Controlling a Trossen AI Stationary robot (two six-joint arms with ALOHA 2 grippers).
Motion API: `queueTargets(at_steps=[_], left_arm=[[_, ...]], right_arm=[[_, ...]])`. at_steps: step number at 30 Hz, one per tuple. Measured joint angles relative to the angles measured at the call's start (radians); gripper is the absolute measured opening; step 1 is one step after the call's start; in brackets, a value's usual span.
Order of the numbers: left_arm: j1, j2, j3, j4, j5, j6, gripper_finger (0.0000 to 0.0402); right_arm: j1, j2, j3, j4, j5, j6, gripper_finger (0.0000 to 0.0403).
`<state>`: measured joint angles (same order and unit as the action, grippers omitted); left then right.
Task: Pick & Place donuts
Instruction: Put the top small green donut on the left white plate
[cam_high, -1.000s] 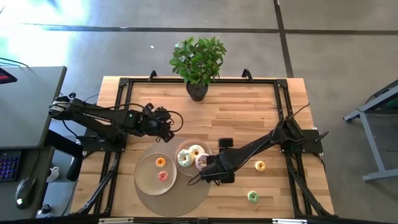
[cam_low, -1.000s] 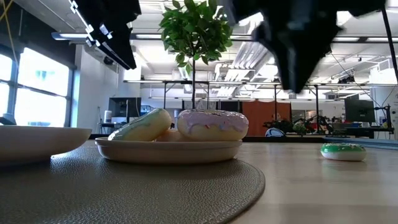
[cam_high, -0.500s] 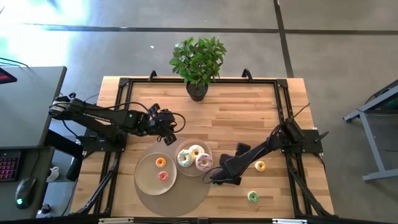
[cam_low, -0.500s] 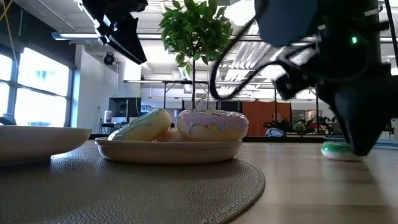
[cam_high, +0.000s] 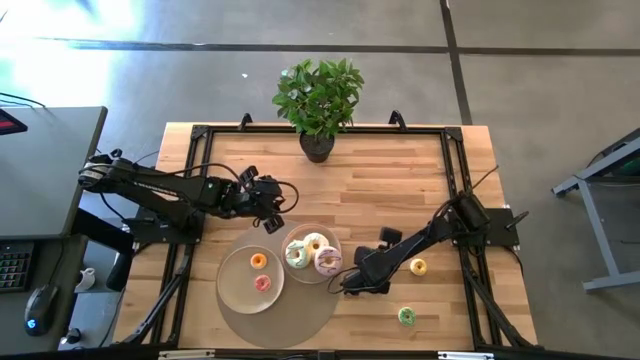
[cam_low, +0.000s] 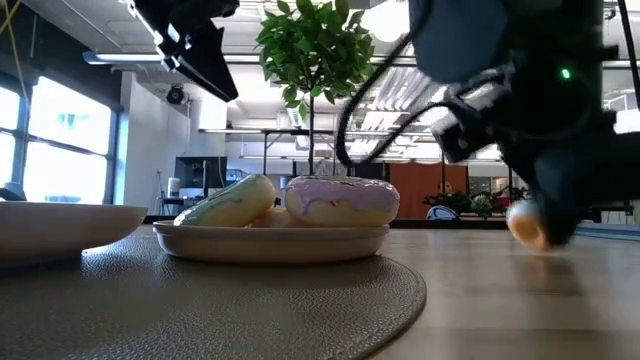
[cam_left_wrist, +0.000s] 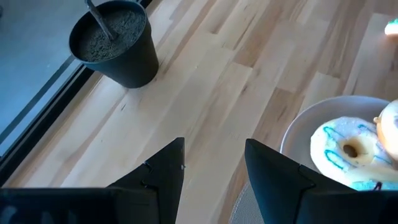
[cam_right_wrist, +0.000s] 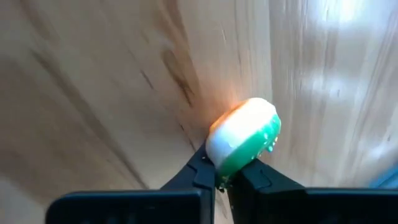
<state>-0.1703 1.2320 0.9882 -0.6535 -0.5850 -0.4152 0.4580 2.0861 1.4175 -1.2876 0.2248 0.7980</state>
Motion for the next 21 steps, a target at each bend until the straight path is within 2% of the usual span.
queueTargets(at_steps=[7,11,16,21], left_arm=[[0.0,0.0,0.0,0.028,-0.001,0.0,0.0165],[0.0,0.0,0.0,0.028,-0.001,0.0,0.0165],[0.0,0.0,0.0,0.028,0.0,0.029,0.0165],[0.0,-0.016,0.0,0.019,-0.005,0.08,0.0165]], right_arm=[[0.023,0.0,0.208,-0.167,0.08,-0.041,0.001],[0.027,0.0,0.333,-0.151,0.115,-0.127,0.0016],[0.021,0.0,0.433,0.06,0.136,-0.356,0.0009],[-0.006,-0.001,0.41,0.449,0.135,-0.569,0.001]])
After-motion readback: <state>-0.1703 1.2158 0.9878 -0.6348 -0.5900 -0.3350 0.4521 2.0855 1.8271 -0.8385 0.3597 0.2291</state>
